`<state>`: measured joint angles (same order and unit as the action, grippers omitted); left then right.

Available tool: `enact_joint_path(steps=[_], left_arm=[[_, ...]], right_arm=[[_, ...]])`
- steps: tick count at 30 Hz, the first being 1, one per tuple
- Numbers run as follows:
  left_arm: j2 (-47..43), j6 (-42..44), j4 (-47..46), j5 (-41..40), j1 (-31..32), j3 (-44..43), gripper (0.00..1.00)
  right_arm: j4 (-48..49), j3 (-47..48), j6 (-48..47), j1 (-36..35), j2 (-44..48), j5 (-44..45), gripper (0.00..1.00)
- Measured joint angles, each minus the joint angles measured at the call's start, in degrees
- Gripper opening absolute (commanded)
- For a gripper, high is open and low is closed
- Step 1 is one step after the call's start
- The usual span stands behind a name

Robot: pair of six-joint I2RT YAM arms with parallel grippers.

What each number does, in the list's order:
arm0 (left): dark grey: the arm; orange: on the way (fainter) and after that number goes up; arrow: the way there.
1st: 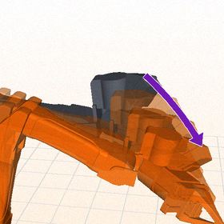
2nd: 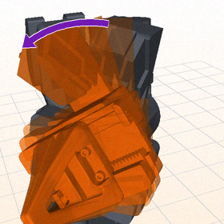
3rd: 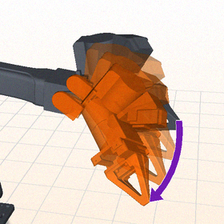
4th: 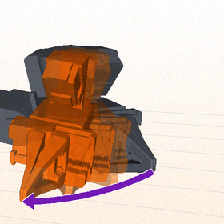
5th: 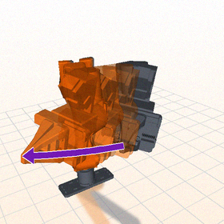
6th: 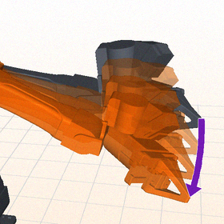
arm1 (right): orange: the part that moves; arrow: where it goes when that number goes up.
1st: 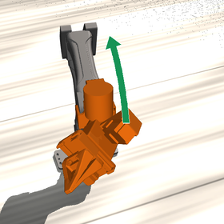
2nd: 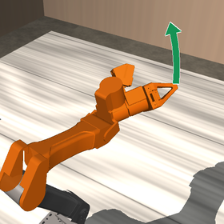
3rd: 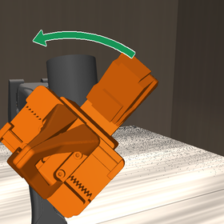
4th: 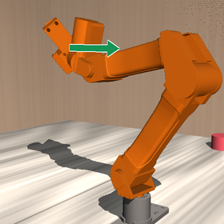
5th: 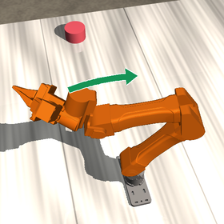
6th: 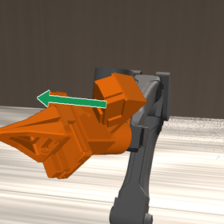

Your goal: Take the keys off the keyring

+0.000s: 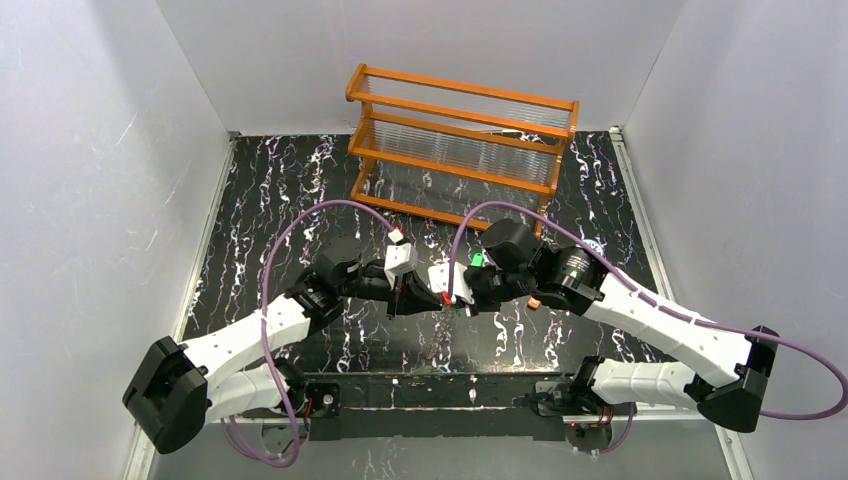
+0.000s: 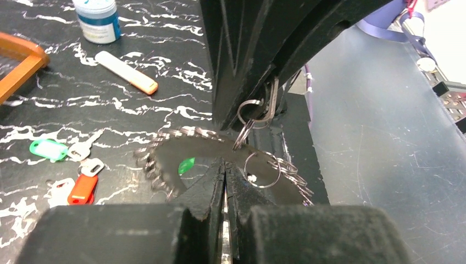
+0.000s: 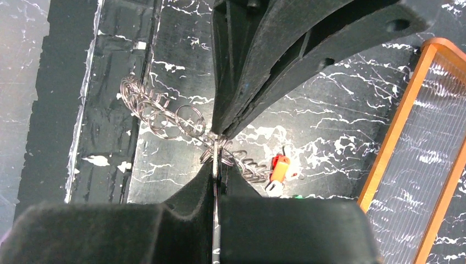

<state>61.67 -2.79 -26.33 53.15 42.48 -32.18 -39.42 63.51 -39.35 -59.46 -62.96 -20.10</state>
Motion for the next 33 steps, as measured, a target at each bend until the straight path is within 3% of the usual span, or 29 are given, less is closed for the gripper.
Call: enact_joint_path(steps=[6,9,11,20,33], left_arm=[[-0.9,-0.2,2.4,-3.3,0.0,0.0,0.00],[-1.2,-0.5,2.7,-4.0,0.0,0.0,0.23],[-1.3,-0.9,2.5,-4.1,0.0,0.0,0.29],[-1.0,-1.3,1.3,-2.0,0.1,0.0,0.35],[3.1,-1.8,-0.7,0.5,1.0,-1.2,0.36]], right_arm=[[-2.4,0.0,0.7,0.0,0.1,1.2,0.01],[-3.9,0.0,1.3,0.0,0.0,1.6,0.01],[-4.2,0.0,1.6,0.0,0.0,1.6,0.01],[-4.2,0.4,1.4,0.0,-0.2,0.8,0.01],[-4.0,1.3,0.1,0.0,-0.8,-1.4,0.01]])
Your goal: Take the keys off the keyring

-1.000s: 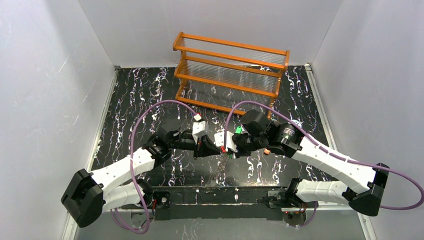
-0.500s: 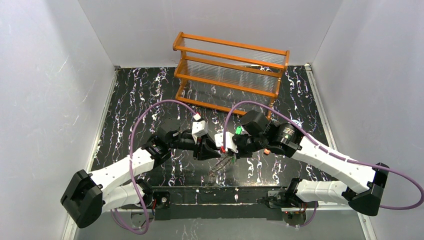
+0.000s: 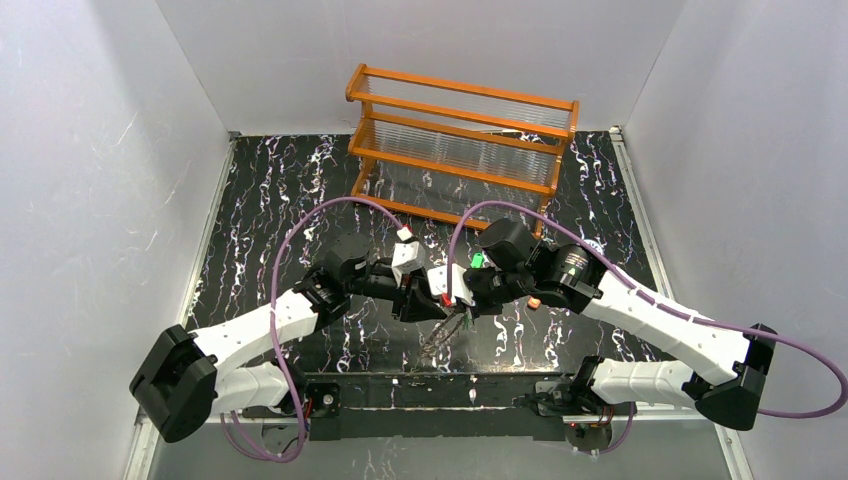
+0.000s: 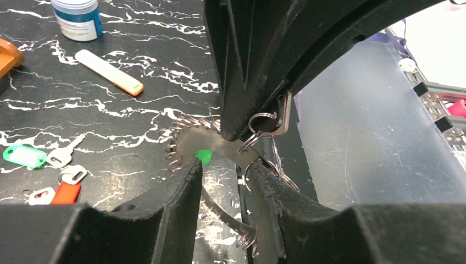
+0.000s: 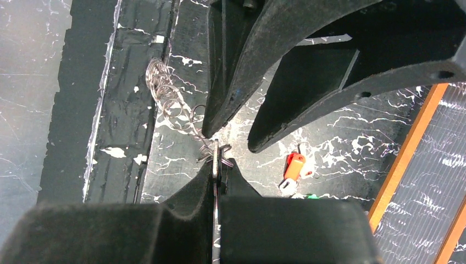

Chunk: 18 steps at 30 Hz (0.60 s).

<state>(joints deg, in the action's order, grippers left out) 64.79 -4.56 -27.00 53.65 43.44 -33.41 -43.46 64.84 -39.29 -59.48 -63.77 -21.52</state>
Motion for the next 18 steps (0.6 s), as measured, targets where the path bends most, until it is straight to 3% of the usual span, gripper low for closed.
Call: enact_joint_path(steps=[11,18], left_arm=[[0.3,-0.8,-0.9,2.0,1.5,-0.3,0.36],[0.2,-1.6,-1.3,1.5,1.6,-0.3,0.25]], right_arm=[[0.4,0.0,-0.2,0.0,-0.1,0.4,0.01],[0.9,0.0,-0.2,0.0,-0.1,0.4,0.01]])
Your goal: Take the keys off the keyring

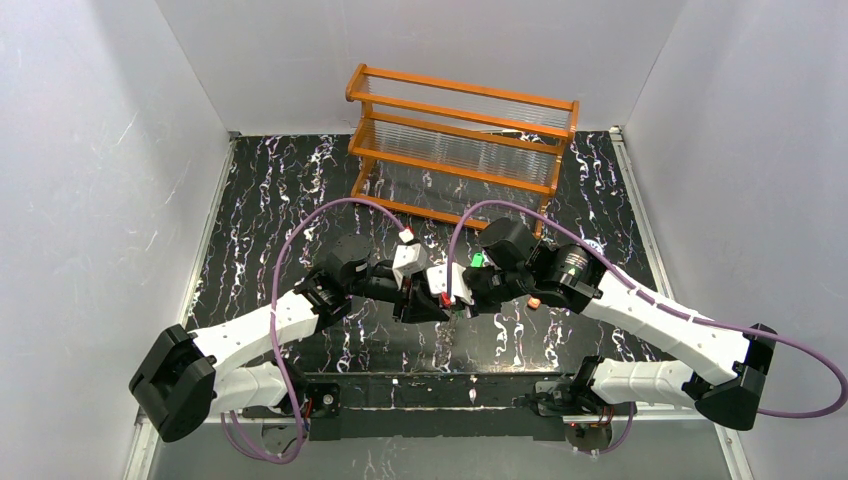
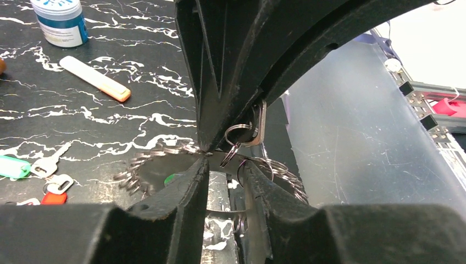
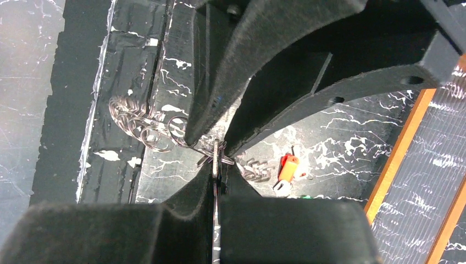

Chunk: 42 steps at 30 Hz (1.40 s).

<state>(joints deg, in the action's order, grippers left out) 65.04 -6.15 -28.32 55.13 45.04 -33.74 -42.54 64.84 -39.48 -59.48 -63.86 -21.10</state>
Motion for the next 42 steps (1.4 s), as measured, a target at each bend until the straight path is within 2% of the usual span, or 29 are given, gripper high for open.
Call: enact_joint_path(steps=[6,8,12,18,21,27,34,42], left_arm=[[0.0,-1.0,-0.2,-1.4,0.1,0.0,0.14],[0.0,-1.2,-0.2,-1.7,0.1,0.0,0.16],[0.0,-1.7,-0.5,-2.3,0.1,0.0,0.27],[-0.6,-2.0,-1.4,-2.7,0.1,0.0,0.29],[-1.0,-2.0,-2.1,-2.6,0.1,0.0,0.22],[-1.0,-2.7,-2.6,-2.6,0.0,0.2,0.00],[-1.9,-4.2,-2.4,-5.5,0.0,0.9,0.00],[-6.7,-6.5,2.5,-14.1,0.4,1.1,0.00]], right_arm=[[0.4,0.0,-0.2,0.1,0.0,0.1,0.01],[0.4,0.0,-0.3,0.1,0.0,0.2,0.01],[0.5,0.0,-0.4,0.2,0.0,0.1,0.01],[0.5,0.0,-0.5,0.2,0.0,-0.1,0.01],[0.5,0.0,-0.5,0.2,0.0,-0.4,0.01],[-0.2,0.0,-0.4,0.1,0.0,-1.2,0.01],[-0.9,0.0,0.1,0.1,0.1,1.3,0.01],[-2.6,1.1,2.3,0.1,-0.1,3.7,0.01]])
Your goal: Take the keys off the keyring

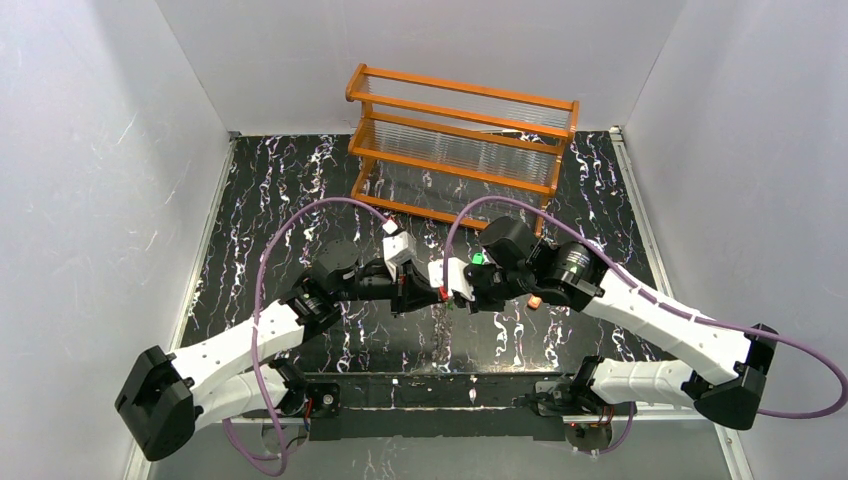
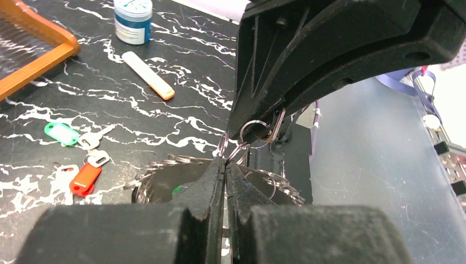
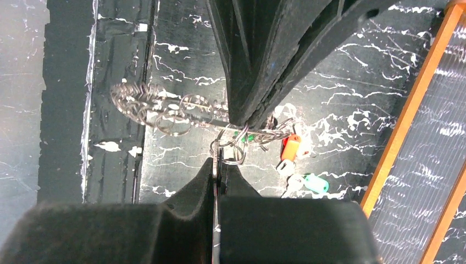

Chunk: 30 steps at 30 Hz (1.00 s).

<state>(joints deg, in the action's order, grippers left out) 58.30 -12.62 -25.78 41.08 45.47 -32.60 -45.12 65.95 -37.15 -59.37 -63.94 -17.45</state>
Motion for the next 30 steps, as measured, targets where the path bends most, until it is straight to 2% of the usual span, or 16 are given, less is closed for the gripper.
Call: enact_joint_path(steps=[17,30], left_arm=[[-1.8,-2.5,14.2,-15.8,4.4,-4.8,0.00],[-1.7,-2.8,17.7,-22.1,5.5,-6.1,0.00]], right_arm=[[-6.3,7.9,5.0,0.0,-8.5,1.9,0.01],[-8.7,10.1,8.3,-0.1,-10.8,0.9,0.01]])
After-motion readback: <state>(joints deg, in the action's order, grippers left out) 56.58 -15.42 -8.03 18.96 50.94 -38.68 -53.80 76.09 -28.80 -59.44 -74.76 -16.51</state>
